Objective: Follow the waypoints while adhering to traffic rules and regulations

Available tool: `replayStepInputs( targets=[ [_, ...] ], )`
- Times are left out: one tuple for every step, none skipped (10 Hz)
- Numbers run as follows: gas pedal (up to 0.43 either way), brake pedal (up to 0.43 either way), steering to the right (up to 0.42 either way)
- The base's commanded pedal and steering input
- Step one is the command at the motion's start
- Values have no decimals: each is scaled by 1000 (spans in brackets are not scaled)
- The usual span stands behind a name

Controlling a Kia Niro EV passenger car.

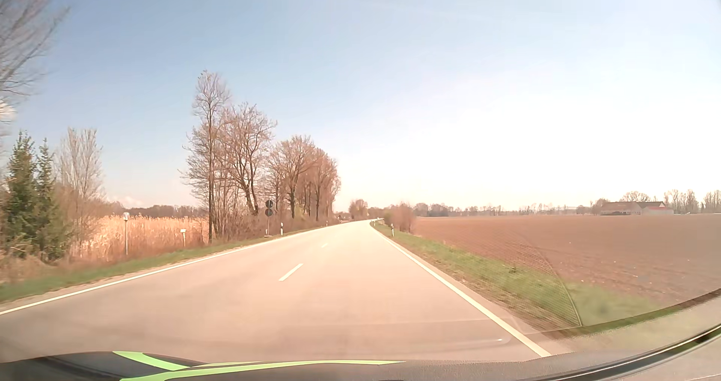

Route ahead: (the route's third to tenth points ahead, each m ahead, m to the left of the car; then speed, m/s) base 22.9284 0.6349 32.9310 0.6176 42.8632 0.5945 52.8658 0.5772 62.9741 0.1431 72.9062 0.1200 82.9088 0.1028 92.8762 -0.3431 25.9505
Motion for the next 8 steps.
replayStepInputs(
  targets=[
    [228, 0, 1],
    [228, 0, 1],
    [228, 0, 1],
    [228, 0, 1],
    [228, 0, 1],
    [228, 0, 1],
    [228, 0, 1],
    [228, 0, 1]
  ],
)
